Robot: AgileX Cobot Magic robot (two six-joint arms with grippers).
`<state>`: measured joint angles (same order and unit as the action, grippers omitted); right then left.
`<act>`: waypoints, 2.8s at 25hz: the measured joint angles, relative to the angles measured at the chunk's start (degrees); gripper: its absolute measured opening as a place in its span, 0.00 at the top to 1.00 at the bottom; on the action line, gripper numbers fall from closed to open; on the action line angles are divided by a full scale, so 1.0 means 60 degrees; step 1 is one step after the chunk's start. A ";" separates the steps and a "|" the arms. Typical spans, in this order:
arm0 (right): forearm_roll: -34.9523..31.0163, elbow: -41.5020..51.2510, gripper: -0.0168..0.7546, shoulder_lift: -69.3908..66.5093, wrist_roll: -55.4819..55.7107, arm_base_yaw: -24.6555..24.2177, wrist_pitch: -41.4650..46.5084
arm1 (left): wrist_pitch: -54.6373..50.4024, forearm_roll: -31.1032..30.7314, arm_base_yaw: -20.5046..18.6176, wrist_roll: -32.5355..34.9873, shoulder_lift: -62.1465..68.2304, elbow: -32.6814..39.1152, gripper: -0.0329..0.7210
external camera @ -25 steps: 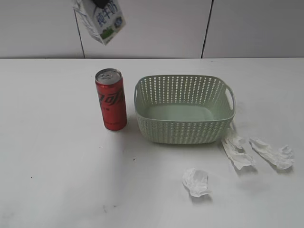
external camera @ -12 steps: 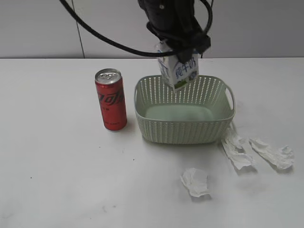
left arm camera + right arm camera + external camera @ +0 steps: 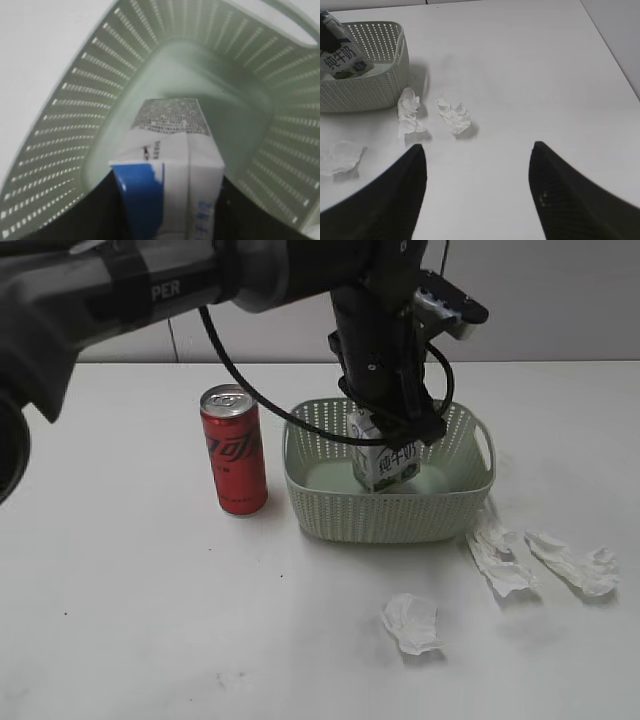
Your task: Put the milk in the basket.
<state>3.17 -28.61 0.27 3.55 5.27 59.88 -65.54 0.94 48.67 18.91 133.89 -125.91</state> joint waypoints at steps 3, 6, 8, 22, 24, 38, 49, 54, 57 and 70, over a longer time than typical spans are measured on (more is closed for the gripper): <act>0.0000 0.0000 0.31 0.0000 0.0000 0.0000 0.0000 | 0.0140 0.0000 0.0000 0.0217 0.0238 -0.0010 0.57; 0.0000 0.0000 0.31 0.0000 0.0000 0.0000 0.0000 | 0.0166 0.0000 -0.0010 0.0328 0.0447 -0.0010 0.57; 0.0000 0.0000 0.31 0.0000 0.0000 0.0000 0.0000 | 0.0112 0.0000 -0.0010 0.0550 0.0476 -0.0010 0.57; 0.0000 0.0000 0.31 0.0000 0.0000 0.0000 0.0000 | 0.0096 0.0237 -0.0010 0.0640 -0.0153 -0.0037 0.07; 0.0000 0.0000 0.31 0.0000 0.0000 0.0000 0.0000 | 0.0059 0.0259 -0.0082 0.0412 -0.0632 -0.0037 0.07; 0.0000 0.0000 0.31 0.0000 0.0000 0.0000 0.0000 | -0.0708 0.0139 -0.4033 -0.2192 -0.2936 -0.0028 0.12; 0.0000 0.0000 0.31 0.0000 0.0000 0.0000 0.0000 | -0.0677 0.0259 -0.7352 -0.2300 -0.4918 0.3552 0.16; 0.0000 0.0000 0.31 0.0000 0.0000 0.0000 0.0000 | -0.0695 0.0321 -0.8124 -0.2288 -0.6503 0.6143 0.17; 0.0000 0.0000 0.31 0.0000 0.0000 0.0000 0.0000 | -0.0694 0.0312 -0.8234 -0.2288 -0.7690 0.7605 0.17; 0.0000 0.0000 0.31 0.0000 0.0000 0.0000 0.0000 | -0.0099 0.0390 -0.8234 -0.2267 -1.3108 1.3293 0.17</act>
<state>3.17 -28.61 0.27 3.55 5.27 59.88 -66.13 3.28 -0.73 5.31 55.25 -46.15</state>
